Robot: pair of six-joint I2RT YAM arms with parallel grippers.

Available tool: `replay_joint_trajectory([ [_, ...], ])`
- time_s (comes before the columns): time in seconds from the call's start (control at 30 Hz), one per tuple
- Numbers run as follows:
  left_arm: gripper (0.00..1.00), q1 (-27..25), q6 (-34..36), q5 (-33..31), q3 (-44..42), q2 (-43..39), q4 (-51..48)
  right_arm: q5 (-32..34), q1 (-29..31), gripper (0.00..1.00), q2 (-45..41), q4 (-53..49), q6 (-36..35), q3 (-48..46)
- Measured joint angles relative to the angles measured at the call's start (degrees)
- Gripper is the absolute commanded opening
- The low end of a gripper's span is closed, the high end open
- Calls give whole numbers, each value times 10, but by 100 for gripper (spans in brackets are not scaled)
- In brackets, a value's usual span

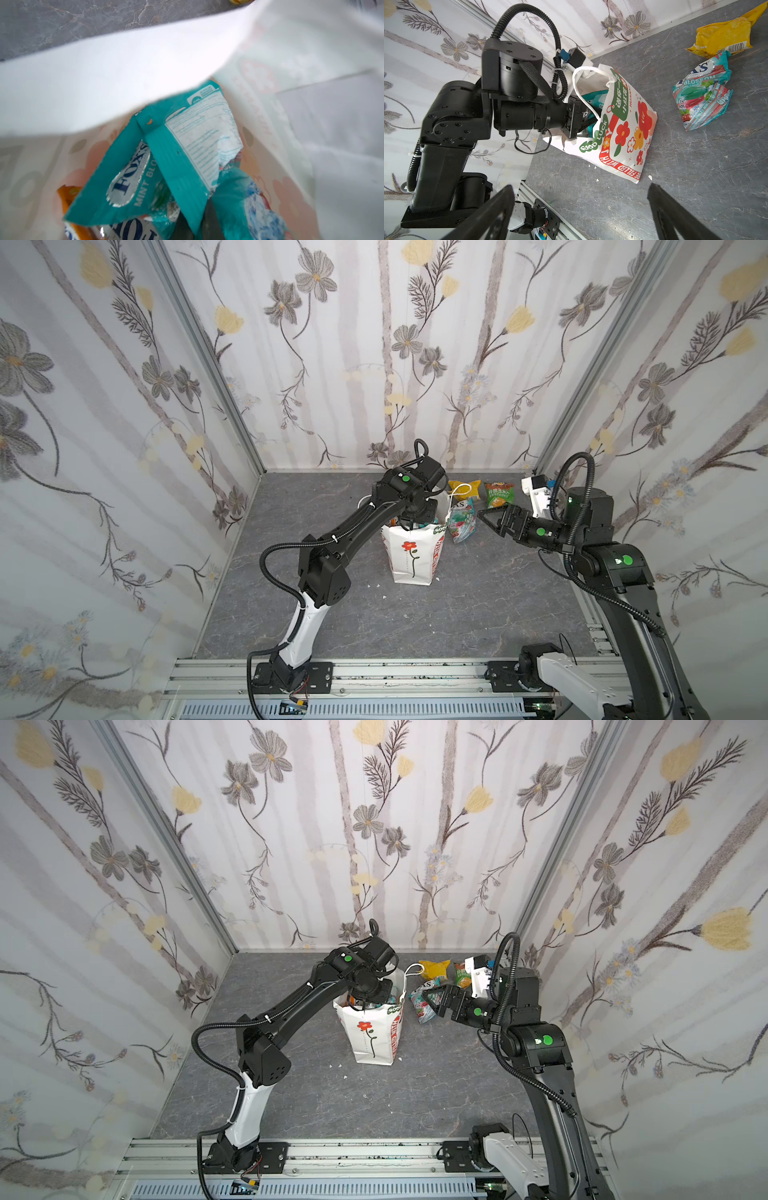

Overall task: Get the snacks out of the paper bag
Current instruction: 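Grasp the second teal FOX'S Mint Blossom bag with the left gripper and lift, then lift the teal bag out with the left gripper while the right gripper approaches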

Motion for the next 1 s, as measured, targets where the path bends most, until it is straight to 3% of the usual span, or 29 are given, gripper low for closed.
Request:
replay_joint_trajectory([
  [0.4, 0, 0, 0, -5, 110, 12, -54, 0, 0, 99, 0, 0, 0, 0],
  [1.0, 0, 0, 3, -24, 163, -24, -79, 9, 0, 99, 0, 11, 21, 30],
])
